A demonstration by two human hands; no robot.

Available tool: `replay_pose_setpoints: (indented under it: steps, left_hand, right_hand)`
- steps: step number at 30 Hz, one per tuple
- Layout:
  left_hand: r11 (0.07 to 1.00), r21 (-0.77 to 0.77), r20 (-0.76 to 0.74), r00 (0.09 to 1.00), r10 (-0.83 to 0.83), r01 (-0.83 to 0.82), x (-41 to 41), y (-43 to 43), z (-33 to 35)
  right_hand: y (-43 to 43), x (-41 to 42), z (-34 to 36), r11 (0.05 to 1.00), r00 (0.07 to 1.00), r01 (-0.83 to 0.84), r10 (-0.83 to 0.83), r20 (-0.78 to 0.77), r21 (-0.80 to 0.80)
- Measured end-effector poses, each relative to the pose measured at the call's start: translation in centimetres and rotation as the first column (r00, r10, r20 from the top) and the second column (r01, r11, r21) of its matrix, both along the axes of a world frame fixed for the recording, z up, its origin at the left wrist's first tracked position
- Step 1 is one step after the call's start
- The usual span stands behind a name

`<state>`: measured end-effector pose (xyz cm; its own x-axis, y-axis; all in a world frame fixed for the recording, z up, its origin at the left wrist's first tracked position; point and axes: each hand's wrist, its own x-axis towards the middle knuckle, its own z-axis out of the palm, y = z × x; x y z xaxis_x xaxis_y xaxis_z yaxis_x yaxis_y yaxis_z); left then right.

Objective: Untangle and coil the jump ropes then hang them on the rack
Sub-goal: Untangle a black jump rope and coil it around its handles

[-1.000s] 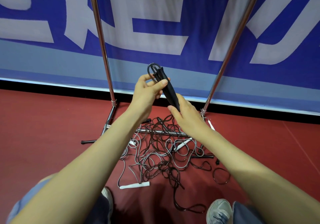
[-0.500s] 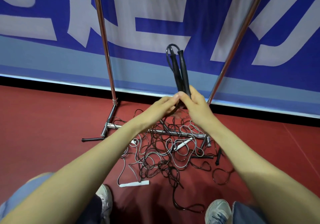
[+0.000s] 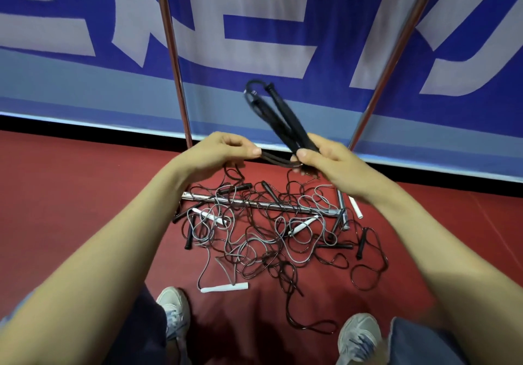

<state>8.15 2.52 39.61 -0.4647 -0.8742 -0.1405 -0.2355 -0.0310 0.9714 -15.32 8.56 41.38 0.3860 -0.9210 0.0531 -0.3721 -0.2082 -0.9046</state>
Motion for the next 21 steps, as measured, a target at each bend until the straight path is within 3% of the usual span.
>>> replay_pose_setpoints:
  steps: [4,7,9,13,16,19,21]
  left_hand:
    - [0.995,0.081,-0.038,0.997,-0.061,0.064,0.6,-1.0,-0.7]
    - [0.959,0.125,0.160,0.949,-0.273,0.254,1.1,-0.9,0.0]
    - [0.949,0.145,0.292,0.904,-0.313,0.281,0.6,-0.5,0.8]
    - [0.975,-0.011,0.374,0.905,-0.200,0.220,-1.9,1.3,1.4]
    - [0.990,-0.056,0.269,0.957,-0.108,0.127,-4.0,3.0,0.1]
    - [0.999,0.038,0.058,0.998,-0.002,0.000,-6.3,4.4,-1.4]
    - [0.994,0.104,-0.035,0.998,0.049,-0.045,-7.0,4.5,-2.0]
  right_hand:
    - [0.7,0.5,-0.1,0.966,0.954,-0.228,0.247,-0.168,0.124]
    - [1.0,0.5,-0.5,0.908,0.853,-0.360,0.413,-0.319,0.213]
    - [1.3,0.8,-1.0,0.884,0.754,-0.381,0.466,-0.463,0.270]
    - [0.6,1.1,-2.3,0.941,0.617,-0.246,0.336,-0.711,0.231]
    - [-0.2,1.1,-3.2,0.981,0.556,-0.119,0.193,-0.809,0.152]
    - [-1.3,0.6,-3.6,0.998,0.579,0.037,0.016,-0.815,0.045]
    - [-1.9,0.1,-3.3,0.994,0.663,0.111,-0.070,-0.745,0.005]
